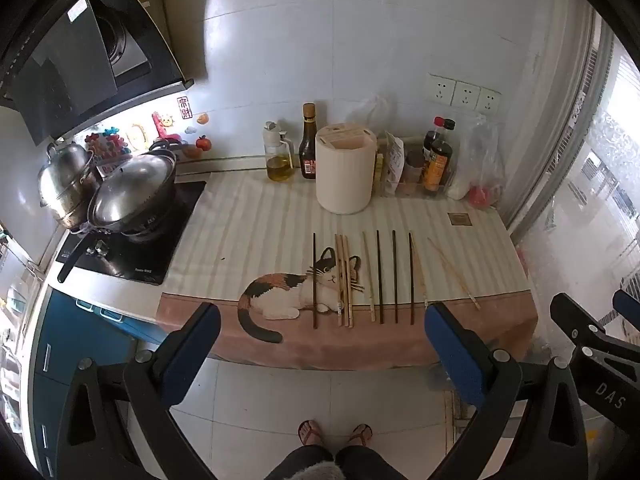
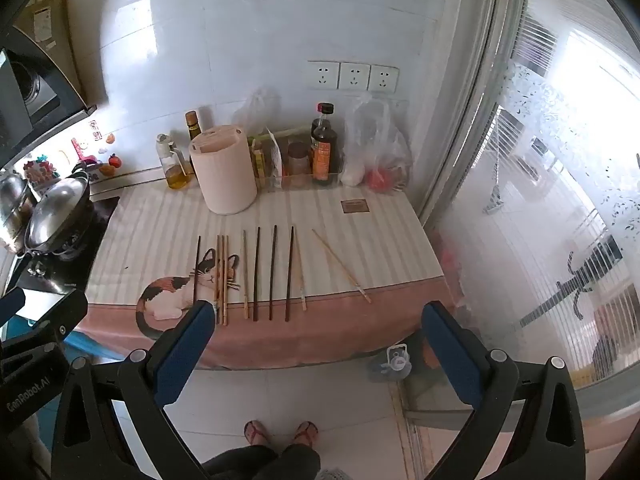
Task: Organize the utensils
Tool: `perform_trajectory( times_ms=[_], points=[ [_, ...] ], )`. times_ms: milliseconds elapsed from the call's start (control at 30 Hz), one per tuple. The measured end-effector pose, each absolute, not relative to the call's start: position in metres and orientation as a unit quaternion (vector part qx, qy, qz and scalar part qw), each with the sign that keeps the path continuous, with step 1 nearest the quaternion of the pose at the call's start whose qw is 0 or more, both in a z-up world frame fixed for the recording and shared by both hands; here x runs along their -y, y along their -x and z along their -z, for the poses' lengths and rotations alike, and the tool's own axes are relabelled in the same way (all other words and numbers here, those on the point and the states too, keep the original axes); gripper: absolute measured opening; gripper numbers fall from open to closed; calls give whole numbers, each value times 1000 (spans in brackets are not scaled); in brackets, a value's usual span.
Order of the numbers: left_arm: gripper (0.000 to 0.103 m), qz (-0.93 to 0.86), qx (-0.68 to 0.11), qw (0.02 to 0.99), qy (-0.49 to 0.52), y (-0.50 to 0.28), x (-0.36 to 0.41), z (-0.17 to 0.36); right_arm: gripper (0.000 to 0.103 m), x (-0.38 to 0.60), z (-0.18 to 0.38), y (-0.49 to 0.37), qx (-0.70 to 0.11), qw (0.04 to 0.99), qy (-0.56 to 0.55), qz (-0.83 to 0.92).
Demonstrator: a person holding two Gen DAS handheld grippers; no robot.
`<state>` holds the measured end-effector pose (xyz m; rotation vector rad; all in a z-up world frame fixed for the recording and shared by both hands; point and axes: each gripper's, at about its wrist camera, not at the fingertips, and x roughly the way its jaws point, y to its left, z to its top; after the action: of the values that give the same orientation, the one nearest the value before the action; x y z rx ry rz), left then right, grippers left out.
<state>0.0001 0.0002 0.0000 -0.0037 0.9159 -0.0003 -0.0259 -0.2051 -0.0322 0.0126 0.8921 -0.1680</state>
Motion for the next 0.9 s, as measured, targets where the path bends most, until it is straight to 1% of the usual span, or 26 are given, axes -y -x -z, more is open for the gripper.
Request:
perform_trajectory(
  times_ms=[533, 900],
  points=[
    [103, 1, -438, 899, -7, -2, 4, -4, 103, 206, 36, 26, -431, 899, -6, 81],
    [103, -1, -432, 902, -8, 0, 7, -8, 103, 205, 28, 30, -426, 901, -6, 83]
  ],
)
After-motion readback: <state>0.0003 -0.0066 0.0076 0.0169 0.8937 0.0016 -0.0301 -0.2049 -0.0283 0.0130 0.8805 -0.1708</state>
